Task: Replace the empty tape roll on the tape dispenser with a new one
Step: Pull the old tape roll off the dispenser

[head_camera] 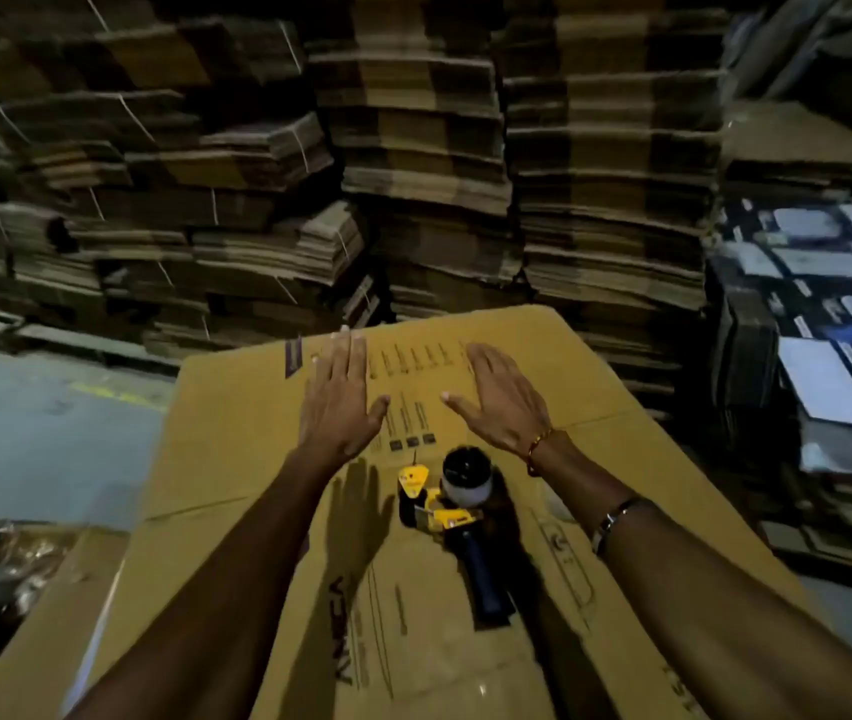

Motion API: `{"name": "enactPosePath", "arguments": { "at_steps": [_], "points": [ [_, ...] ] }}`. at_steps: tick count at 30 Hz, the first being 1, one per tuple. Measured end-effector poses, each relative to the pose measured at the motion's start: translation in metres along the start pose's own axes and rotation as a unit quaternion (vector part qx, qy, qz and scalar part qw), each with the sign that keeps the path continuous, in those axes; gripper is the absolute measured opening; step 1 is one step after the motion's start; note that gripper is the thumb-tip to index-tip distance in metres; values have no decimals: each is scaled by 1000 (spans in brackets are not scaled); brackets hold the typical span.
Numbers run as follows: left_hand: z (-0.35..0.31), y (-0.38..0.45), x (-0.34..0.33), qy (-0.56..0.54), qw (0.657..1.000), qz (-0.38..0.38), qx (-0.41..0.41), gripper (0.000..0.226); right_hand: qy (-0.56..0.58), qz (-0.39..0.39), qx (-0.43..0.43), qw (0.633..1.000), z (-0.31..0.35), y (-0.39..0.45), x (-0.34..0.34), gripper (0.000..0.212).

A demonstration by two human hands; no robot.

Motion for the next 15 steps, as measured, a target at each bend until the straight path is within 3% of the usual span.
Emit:
{"name": "enactPosePath", "arguments": {
  "at_steps": [4, 7, 12, 15],
  "points": [
    [12, -50, -64, -53, 991, 98, 68, 85, 26, 165, -7, 986, -4, -46, -76, 69],
    [16, -85, -104, -125, 974, 142, 121, 81, 53, 228, -20, 972, -6, -74, -121, 62],
    [8, -138, -136, -245, 937, 141, 206, 51, 76, 208, -8, 975, 5, -108, -148, 76],
    [-1, -164, -154, -322, 896, 170, 254, 41, 96, 158, -39, 982, 7, -117, -154, 71]
  ]
}}
Point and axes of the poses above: each hand's wrist, its own y-axis towards the middle knuckle, its own x-axis out of the back of the hand, z = x × y, the point moved 8 cm from there along y, towards the middle knuckle, and after that the axes turned 14 degrees about -y, right-handed, at the moved point
